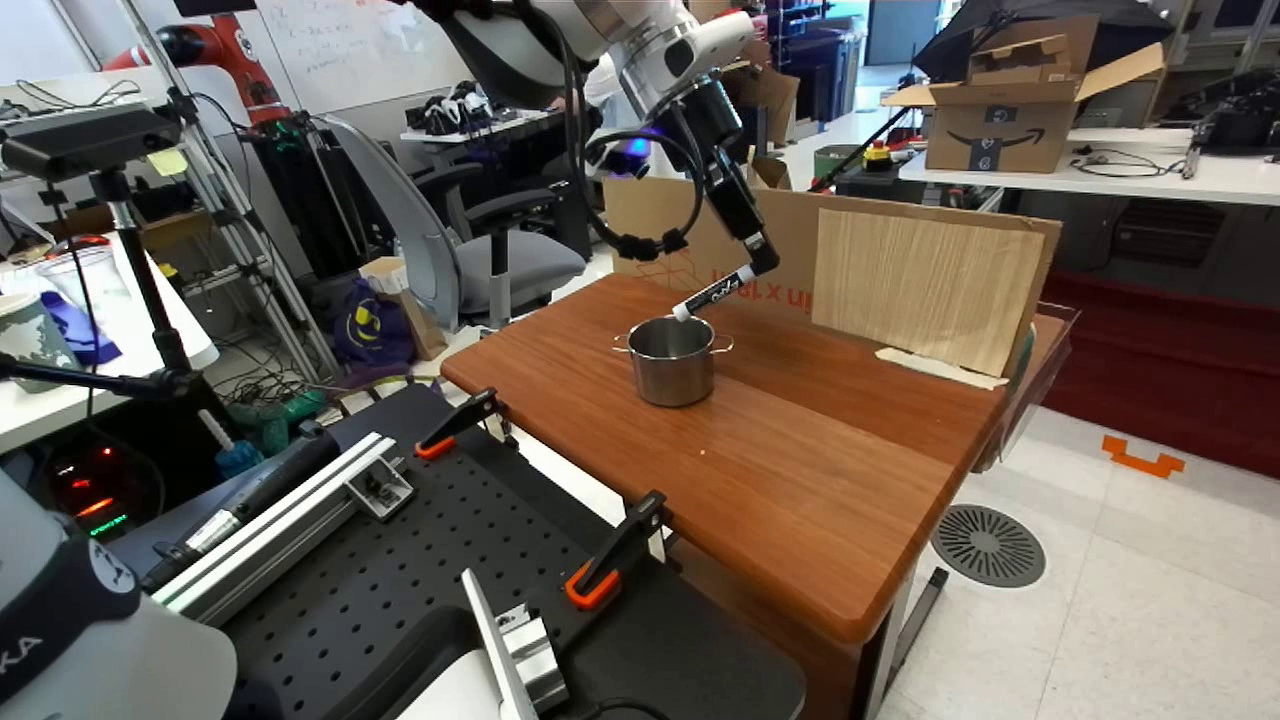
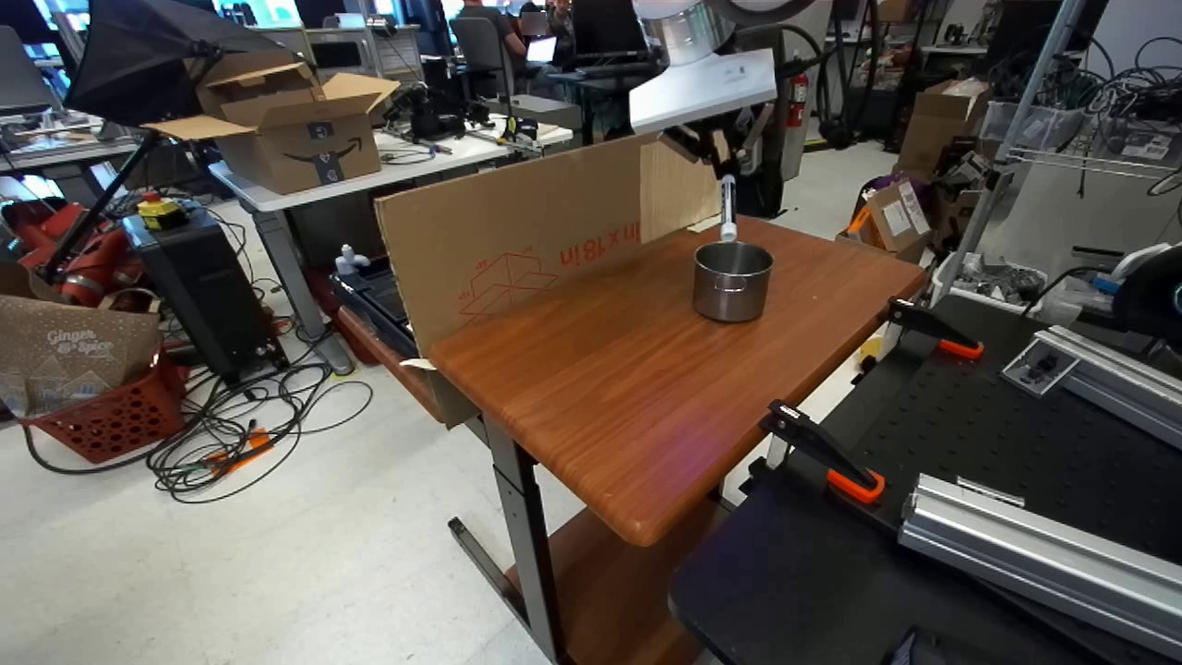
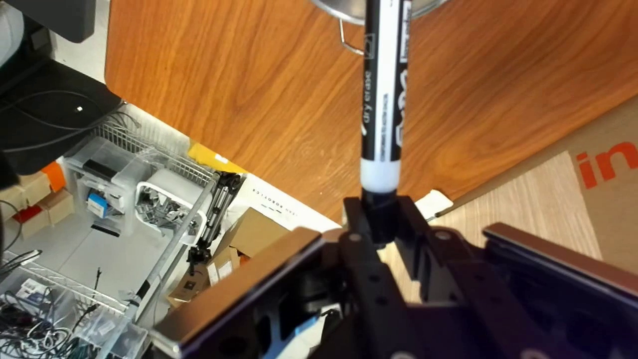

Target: Put the marker in the silver pot

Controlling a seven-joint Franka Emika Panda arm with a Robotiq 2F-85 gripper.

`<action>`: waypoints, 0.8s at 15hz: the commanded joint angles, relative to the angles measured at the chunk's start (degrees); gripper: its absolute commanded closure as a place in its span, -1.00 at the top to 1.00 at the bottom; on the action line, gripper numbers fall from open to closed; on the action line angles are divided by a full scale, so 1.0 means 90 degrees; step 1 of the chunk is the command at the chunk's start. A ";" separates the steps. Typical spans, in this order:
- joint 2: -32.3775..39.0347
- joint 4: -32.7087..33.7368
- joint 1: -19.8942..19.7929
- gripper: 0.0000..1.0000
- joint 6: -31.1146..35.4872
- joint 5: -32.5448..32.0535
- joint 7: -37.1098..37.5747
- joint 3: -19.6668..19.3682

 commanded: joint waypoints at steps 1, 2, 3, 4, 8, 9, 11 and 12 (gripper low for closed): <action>-0.0019 -0.0027 -0.0184 -0.90 -0.0182 -0.0313 0.0139 0.0278; -0.0010 -0.0042 -0.0188 -0.90 -0.0192 -0.0358 0.0150 0.0305; 0.0020 -0.0051 -0.0168 -0.90 -0.0234 -0.0431 0.0188 0.0324; 0.0040 -0.0073 -0.0169 -0.90 -0.0245 -0.0487 0.0190 0.0348; 0.0128 -0.0122 -0.0136 -0.90 -0.0430 -0.0712 0.0226 0.0504; 0.0147 -0.0121 -0.0135 -0.90 -0.0473 -0.0758 0.0236 0.0546; 0.0203 -0.0109 -0.0128 -0.90 -0.0514 -0.0890 0.0280 0.0601; 0.0234 -0.0093 -0.0128 -0.90 -0.0549 -0.0946 0.0310 0.0620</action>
